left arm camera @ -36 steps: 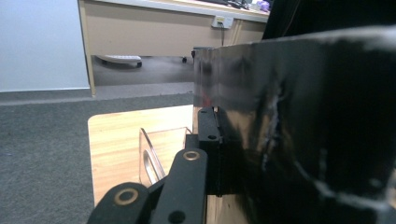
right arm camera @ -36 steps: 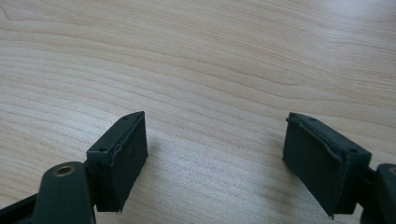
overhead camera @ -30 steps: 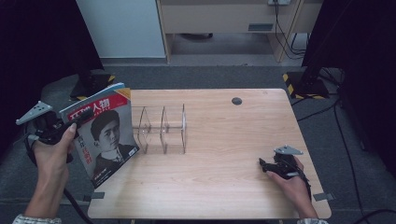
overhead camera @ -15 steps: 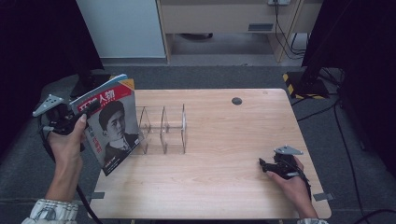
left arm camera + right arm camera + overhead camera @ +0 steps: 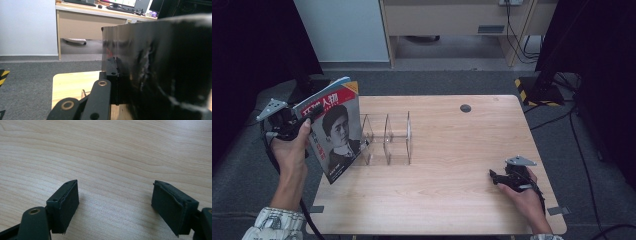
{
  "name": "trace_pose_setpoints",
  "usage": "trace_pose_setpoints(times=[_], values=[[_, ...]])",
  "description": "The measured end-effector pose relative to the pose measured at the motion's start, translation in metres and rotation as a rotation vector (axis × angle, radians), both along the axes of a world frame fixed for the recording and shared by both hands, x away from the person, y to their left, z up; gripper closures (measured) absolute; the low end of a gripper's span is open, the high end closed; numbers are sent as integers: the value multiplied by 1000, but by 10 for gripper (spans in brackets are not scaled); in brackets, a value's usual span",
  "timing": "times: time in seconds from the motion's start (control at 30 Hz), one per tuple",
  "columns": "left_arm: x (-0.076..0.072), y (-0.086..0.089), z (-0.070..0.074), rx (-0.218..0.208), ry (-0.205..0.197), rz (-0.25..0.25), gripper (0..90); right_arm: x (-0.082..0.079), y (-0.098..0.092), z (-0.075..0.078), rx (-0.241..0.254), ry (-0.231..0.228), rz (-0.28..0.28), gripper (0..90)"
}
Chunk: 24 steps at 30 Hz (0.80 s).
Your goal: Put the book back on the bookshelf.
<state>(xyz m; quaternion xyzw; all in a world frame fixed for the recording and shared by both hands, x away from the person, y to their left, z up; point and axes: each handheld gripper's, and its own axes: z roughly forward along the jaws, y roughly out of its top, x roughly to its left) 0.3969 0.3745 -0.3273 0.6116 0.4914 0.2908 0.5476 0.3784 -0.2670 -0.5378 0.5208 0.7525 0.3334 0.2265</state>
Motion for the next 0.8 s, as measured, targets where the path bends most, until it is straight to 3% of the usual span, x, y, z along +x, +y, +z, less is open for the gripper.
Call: trace_pose_setpoints(times=[0.8], values=[[6, -8, -4, 1, -17, 0, 864, 0, 0, 0, 0, 0, -1, 221]])
